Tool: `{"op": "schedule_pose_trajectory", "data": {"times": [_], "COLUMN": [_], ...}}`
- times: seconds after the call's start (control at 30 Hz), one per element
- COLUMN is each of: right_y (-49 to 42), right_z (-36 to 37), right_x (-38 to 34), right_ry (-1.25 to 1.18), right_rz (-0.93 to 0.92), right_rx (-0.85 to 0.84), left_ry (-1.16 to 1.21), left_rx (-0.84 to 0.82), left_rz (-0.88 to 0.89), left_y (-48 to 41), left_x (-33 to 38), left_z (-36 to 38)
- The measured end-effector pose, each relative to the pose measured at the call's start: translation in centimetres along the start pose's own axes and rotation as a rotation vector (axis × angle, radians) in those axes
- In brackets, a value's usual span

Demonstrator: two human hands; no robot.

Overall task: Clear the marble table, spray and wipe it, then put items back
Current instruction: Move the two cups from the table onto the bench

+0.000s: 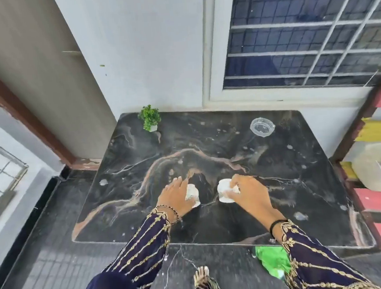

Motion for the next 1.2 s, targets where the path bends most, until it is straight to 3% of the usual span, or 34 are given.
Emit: {"op": "schedule_pose_trajectory", "data": {"times": [0.2, 0.37, 0.67, 0.93, 1.2], "right_y": [-1.6, -2.6, -2.5, 1.1, 7.6], "right_z": [1.6, 2.3, 1.4, -2.3, -6.1], "right_x": [2.0, 2.9, 6.8, 16.9, 34.8], "right_ry": [-0.133, -0.089, -0.217, -0.387, -0.444], "right_rz": [0.021, -0.01, 0.172, 0.382, 0.419], "right_rx": [-0.135, -0.093, 0.013, 0.178, 0.281], "left_ry": [0.085, 0.067, 0.259, 0.271, 0.357], "left_rx": [-0.001, 0.022, -0.003, -0.073, -0.126], "left_rz": [0.022, 0.0, -0.024, 0.095, 0.174], "left_y": [-1.7, -3.0, -5.5, -7.8, -6.8], "left_x": [0.0, 0.1, 4.6, 17.0, 37.3], "left_z": [2.0, 2.1, 1.7, 2.2, 5.8]}}
Point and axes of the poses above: each hand's wrist, its own y-axis away from the middle knuckle, its own z-axis out of the palm, x = y × z, the point moved 1 cm from there along -y, towards the middle knuckle, and after that the axes turned 10 degrees about -z, right-handed, at the moved point
